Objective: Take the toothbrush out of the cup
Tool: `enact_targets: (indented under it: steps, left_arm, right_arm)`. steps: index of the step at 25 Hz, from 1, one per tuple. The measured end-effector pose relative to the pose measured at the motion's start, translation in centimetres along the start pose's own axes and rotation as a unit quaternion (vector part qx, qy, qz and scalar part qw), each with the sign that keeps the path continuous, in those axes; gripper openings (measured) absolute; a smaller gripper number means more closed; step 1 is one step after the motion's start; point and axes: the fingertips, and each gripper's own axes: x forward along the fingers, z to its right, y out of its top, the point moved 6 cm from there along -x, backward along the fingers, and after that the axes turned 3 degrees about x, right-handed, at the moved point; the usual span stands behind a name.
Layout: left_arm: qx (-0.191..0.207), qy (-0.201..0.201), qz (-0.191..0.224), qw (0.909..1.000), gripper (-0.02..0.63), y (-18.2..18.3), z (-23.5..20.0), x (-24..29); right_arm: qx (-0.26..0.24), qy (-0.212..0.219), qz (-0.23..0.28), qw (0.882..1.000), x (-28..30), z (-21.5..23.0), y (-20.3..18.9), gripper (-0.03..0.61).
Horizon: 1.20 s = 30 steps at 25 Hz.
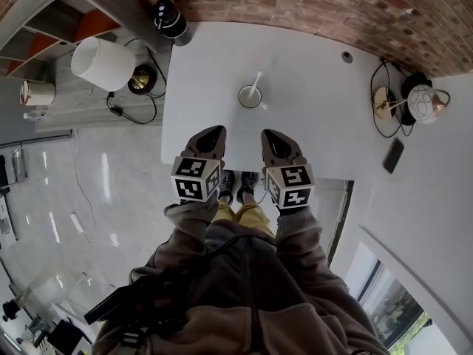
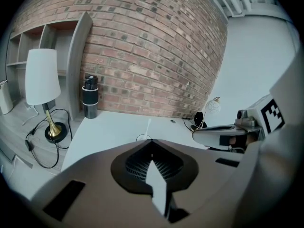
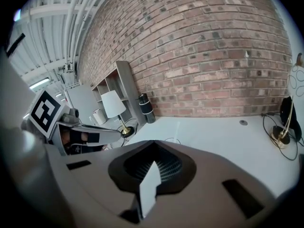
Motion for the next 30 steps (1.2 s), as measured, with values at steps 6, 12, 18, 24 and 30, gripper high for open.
enact_targets:
  steps: [6,12,18,24,30]
  left_arm:
    - [-0.012,-0.004,-0.027,0.9996,0.005,-1.7,-1.0,1.8]
    - [-0.024,-0.003,-0.048,0.9986,0.003,-3.2,-2.8,3.5]
    - [-0.035,0.007,-0.057,0.9978,0.005,-3.9,-4.5,4.2]
    - [-0.04,0.013,-0.06,0.9973,0.003,-4.1,-5.7,4.5]
    - [-0.043,0.019,-0.063,0.9969,0.005,-4.3,-6.7,4.7]
  right_arm:
    - [0.0,0.005,-0.016,1.0,2.3,1.1,-1.2,0.002]
    - [0.0,0.004,-0.023,1.0,5.7,2.7,-1.7,0.002]
    - [-0.001,0.002,-0.026,1.0,8.6,4.1,-1.4,0.002]
    - [0.005,0.005,-0.023,1.0,10.6,4.7,-1.0,0.003]
    - [0.009,-0.003,-0.025,1.0,12.8,5.8,-0.7,0.003]
